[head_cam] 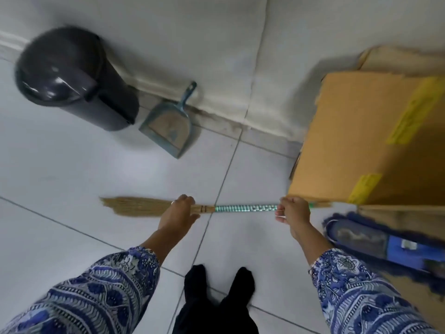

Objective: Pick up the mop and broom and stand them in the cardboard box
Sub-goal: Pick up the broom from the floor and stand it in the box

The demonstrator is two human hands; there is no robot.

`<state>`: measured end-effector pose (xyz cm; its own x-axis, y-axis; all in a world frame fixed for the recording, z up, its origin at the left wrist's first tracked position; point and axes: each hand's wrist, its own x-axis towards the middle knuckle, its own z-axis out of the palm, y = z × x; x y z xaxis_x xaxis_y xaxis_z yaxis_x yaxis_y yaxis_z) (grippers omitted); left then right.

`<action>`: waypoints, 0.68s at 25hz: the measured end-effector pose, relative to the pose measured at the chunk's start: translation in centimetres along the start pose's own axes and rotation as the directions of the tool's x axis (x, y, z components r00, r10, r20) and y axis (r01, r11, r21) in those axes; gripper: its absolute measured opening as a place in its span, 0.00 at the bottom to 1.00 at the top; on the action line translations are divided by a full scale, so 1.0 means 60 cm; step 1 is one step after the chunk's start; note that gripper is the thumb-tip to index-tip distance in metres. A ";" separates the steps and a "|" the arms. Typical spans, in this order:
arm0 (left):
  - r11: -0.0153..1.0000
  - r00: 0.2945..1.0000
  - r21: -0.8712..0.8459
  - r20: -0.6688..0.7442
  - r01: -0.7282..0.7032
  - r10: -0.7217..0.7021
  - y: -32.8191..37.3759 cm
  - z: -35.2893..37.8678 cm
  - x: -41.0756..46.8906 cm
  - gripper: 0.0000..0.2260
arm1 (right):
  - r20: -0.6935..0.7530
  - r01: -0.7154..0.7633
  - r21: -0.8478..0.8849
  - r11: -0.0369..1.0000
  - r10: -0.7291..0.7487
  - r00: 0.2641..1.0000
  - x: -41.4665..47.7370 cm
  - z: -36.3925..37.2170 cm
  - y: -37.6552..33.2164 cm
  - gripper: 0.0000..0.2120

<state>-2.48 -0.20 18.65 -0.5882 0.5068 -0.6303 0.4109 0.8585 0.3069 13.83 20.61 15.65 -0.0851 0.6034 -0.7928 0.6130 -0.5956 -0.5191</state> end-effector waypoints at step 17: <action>0.880 0.936 0.325 0.063 -0.346 0.345 -0.115 0.478 0.354 0.09 | -0.038 -0.362 0.574 0.735 0.466 0.884 0.429 0.164 0.320 0.07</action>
<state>2.16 2.39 -17.30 -0.3652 0.7660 -0.5290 0.7918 0.5544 0.2562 15.70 19.48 -17.89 0.2405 0.2761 -0.9305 0.0305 -0.9604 -0.2771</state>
